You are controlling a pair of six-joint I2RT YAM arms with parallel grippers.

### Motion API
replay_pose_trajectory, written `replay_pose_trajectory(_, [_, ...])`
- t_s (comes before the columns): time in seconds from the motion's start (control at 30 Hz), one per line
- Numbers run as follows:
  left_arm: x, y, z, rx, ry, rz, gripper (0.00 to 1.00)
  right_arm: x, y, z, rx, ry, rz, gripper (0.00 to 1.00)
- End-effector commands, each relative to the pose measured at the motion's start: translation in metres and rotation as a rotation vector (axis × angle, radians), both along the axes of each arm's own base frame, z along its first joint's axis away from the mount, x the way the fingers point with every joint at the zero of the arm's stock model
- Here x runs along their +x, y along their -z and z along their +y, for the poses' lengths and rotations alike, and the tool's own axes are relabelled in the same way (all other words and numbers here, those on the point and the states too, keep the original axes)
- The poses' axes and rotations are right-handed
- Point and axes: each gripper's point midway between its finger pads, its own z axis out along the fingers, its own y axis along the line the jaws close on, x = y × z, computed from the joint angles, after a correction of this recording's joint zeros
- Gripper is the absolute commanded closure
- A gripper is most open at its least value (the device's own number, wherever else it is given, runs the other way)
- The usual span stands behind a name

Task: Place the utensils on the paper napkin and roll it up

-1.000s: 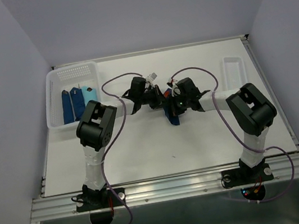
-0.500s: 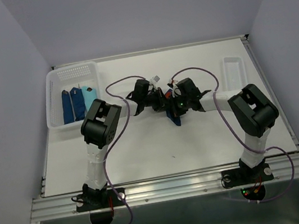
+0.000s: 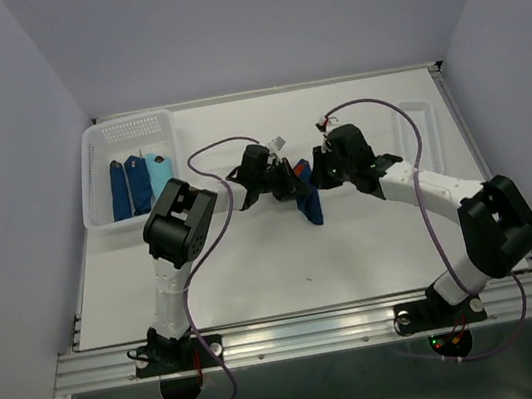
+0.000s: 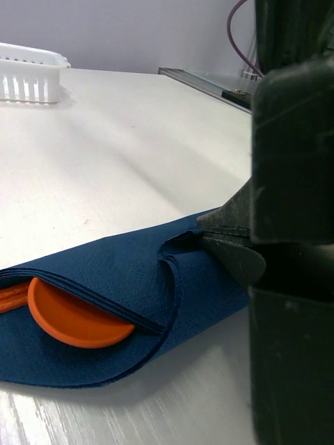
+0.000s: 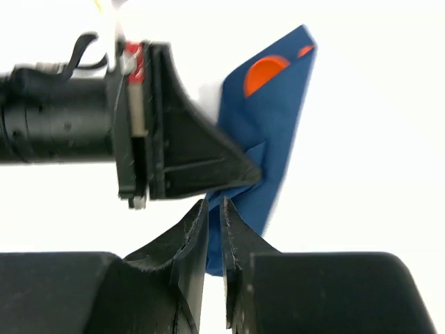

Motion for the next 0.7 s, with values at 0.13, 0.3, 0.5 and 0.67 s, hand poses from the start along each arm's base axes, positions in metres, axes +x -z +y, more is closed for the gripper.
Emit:
replay_pose_trajectory(0.13, [-0.017,0.030,0.022,0.132,-0.028,0.051,1.00,0.011,0.042,-0.033,-0.080,0.197,0.101,0.82])
replay_pose_trajectory(0.3, [-0.017,0.028,0.023,0.134,-0.028,0.044,1.00,0.006,0.066,-0.018,-0.059,0.130,0.173,0.81])
replay_pose_trajectory(0.5, [-0.018,0.025,0.022,0.130,-0.026,0.041,1.00,0.005,0.087,-0.012,-0.072,0.088,0.221,0.81])
replay_pose_trajectory(0.67, [-0.019,0.016,0.019,0.116,-0.017,0.025,1.00,0.006,0.098,-0.010,-0.086,0.067,0.238,0.83])
